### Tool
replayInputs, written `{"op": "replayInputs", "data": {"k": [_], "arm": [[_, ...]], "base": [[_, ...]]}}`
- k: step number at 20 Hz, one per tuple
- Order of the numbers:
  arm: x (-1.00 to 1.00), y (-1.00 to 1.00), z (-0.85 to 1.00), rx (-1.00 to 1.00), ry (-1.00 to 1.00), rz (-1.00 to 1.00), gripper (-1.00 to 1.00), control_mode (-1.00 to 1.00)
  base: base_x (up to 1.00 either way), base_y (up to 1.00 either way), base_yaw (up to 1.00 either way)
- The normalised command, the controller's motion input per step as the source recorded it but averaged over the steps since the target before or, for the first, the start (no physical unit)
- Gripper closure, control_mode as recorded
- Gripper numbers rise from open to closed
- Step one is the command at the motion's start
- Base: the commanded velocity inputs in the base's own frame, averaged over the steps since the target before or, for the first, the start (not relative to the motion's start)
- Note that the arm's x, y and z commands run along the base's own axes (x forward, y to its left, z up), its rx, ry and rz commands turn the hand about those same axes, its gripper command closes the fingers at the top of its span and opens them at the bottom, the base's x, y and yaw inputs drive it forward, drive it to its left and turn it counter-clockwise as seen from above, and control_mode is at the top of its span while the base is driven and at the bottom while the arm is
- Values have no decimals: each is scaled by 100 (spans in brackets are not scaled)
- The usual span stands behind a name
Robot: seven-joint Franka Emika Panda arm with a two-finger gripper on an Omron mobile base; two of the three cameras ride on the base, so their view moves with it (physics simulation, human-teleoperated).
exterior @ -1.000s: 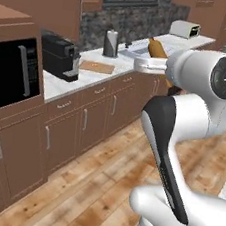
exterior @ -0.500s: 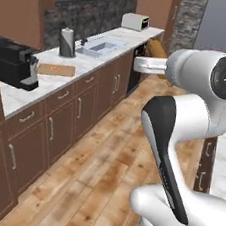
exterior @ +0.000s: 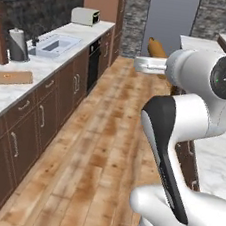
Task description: Open the cabinet, retrieve the rolling pin, and place it next to the meat on the cutting board to prepare for tenderizing.
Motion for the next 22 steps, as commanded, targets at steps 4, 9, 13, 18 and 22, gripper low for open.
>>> {"op": "replayInputs", "data": {"k": [4,9,13,18,22], "arm": [[0,0,0,0,0,0,100,100],[0,0,0,0,0,0,100,100],[0,0,0,0,0,0,100,100],[0,0,0,0,0,0,100,100],[0,0,0,0,0,0,100,100]], "base": [[-11,0,-43],[-4,6,-36],[-1,23,-30],[-5,44,-22],[1,73,-13]]}}
